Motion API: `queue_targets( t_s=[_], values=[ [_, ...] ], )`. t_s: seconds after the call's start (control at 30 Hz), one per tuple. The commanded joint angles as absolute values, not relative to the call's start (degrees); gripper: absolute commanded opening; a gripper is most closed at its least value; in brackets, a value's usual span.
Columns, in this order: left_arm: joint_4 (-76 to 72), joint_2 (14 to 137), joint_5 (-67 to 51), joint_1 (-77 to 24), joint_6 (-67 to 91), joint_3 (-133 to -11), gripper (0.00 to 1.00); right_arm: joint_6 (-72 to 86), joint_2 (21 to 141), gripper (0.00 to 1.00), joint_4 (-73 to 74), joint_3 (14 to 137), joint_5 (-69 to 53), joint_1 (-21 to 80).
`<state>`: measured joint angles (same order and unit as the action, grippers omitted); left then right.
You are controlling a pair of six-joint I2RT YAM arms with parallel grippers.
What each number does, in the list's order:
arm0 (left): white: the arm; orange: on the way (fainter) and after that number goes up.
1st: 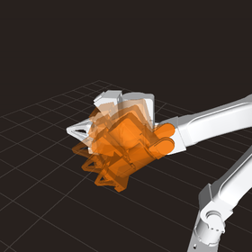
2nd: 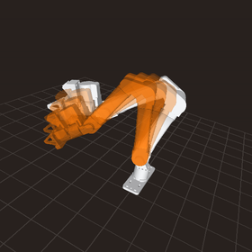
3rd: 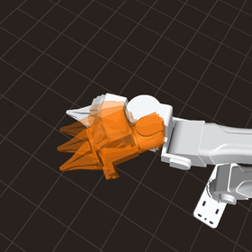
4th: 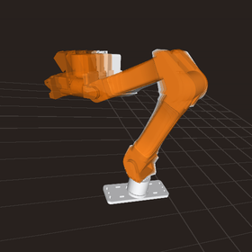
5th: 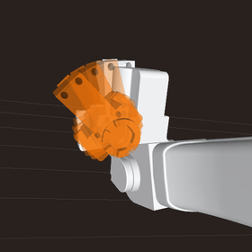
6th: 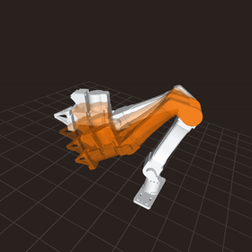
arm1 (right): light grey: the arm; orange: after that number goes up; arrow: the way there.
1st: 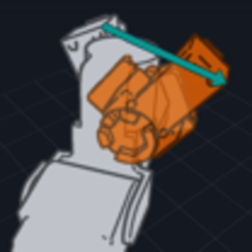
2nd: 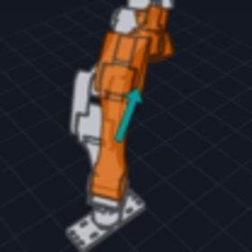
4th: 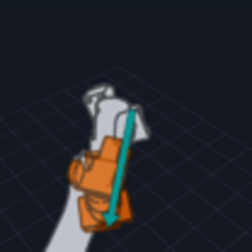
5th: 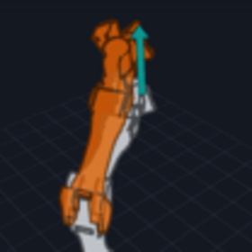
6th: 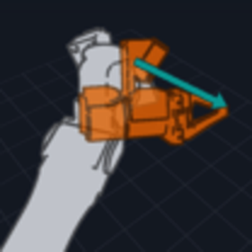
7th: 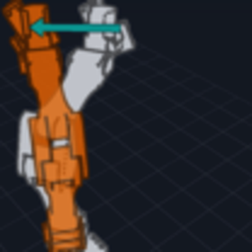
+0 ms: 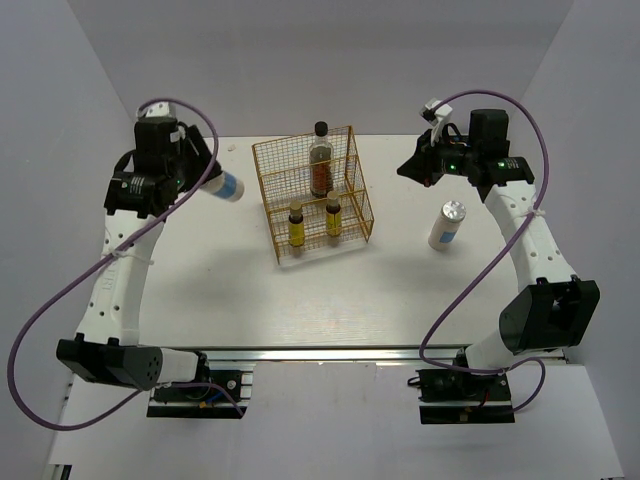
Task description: Organize the condiment bottles
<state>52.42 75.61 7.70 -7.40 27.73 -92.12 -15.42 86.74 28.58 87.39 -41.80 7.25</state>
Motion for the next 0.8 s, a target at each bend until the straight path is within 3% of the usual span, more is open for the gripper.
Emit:
queue_targets(
  t_s=[0.0,0.2,0.77],
  values=[
    [51.9,77.9,2.6,-11.5,25.8,-101.3,0.00,-14.8,86.3,0.02,26.5,87.9,-43.2,7.0],
    [53.2,86.7,0.1,-17.8,25.3,-111.5,0.00,-14.8,85.8,0.02,26.1,87.3,-42.5,7.1],
    [50.3,100.5,5.9,-23.6,21.6,-119.0,0.00,-14.8,85.4,0.03,25.6,86.8,-41.1,7.0]
  ],
)
